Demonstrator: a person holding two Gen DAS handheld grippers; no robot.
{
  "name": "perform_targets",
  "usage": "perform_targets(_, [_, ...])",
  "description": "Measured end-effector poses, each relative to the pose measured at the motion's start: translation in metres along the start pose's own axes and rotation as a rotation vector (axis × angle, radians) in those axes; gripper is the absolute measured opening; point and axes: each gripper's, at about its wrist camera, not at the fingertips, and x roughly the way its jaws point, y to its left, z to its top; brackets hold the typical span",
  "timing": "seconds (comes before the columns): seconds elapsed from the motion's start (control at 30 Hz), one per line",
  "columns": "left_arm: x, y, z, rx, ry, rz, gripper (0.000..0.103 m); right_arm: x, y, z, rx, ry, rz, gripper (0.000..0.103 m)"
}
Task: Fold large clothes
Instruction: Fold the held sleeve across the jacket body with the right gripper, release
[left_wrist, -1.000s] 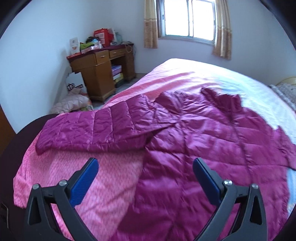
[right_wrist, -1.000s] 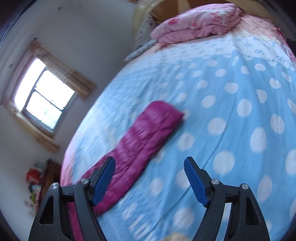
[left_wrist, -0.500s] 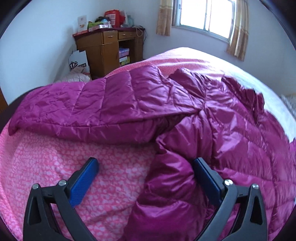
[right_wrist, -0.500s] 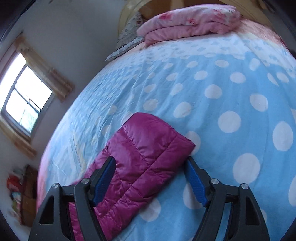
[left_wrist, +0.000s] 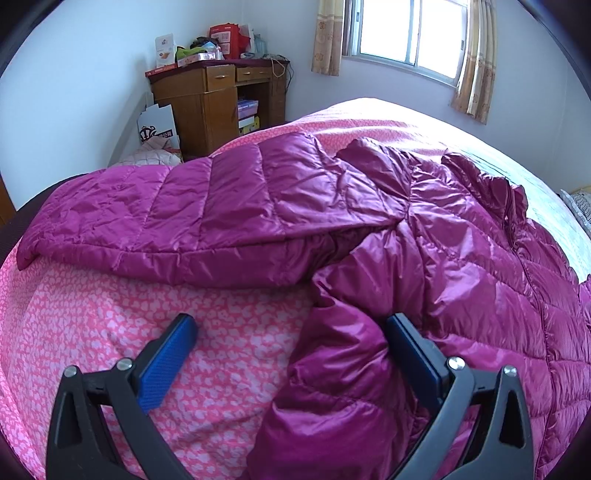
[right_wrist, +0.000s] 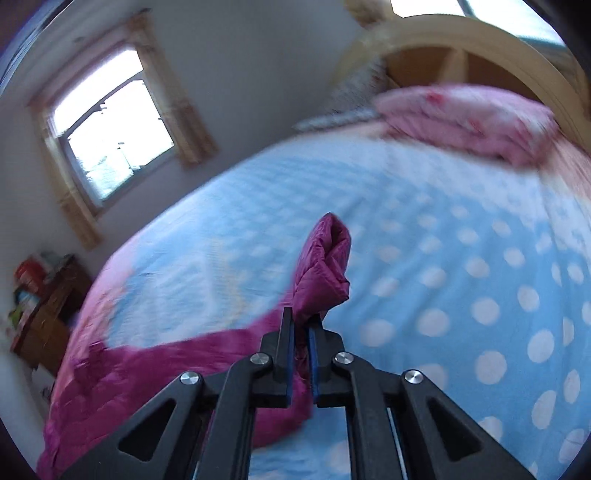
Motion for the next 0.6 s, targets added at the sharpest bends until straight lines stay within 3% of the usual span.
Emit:
perform_targets(0.13, [-0.003, 0.004, -0.001, -0.003, -0.007, -0.009, 0.103, -0.036, 0.095, 0.001, -0.133, -0.043, 0.185, 0.006])
perform_targets(0.23, [-0.004, 0.004, -0.002, -0.004, -0.010, -0.013, 0.103, -0.048, 0.172, -0.017, -0.219, -0.014, 0.342, 0.006])
perform_targets(0.4, [-0.007, 0.010, -0.003, -0.007, -0.017, -0.025, 0.103, -0.040, 0.282, -0.078, -0.294, 0.105, 0.562, 0.006])
perform_targets(0.6, [-0.009, 0.013, -0.004, -0.008, -0.023, -0.036, 0.103, 0.001, 0.366, -0.159, -0.345, 0.270, 0.680, 0.006])
